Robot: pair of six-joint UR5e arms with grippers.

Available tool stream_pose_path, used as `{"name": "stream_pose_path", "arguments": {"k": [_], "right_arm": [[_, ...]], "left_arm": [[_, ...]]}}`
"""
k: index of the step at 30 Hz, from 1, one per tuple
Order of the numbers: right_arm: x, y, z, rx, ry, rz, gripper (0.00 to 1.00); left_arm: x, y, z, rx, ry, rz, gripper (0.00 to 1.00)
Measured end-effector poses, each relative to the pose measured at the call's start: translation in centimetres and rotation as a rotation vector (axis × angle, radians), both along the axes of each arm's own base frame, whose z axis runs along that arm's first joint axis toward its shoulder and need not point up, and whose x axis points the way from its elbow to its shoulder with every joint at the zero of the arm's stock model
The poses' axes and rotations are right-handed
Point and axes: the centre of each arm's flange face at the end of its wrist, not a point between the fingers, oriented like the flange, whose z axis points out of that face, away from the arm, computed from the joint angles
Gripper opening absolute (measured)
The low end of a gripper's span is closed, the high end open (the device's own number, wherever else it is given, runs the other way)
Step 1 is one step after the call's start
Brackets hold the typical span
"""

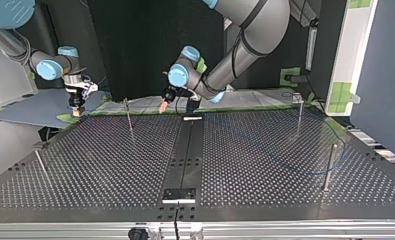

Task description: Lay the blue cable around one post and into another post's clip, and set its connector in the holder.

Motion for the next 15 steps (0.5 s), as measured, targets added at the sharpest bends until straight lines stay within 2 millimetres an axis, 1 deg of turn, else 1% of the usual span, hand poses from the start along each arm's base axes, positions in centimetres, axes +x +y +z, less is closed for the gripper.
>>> {"name": "stream_pose_path", "arguments": {"k": [7,15], "right_arm": [[0.0,0.1,-0.2,0.003,-0.001,0.0,0.0],[0.1,0.1,-0.3,0.003,-0.012,0.006,0.0]], "left_arm": [[-1.2,-0.1,-0.4,0.072,0.027,-0.055,1.0],[-2.2,-0.4,-0.6,0.096,0.062,-0.091,1.0]]}}
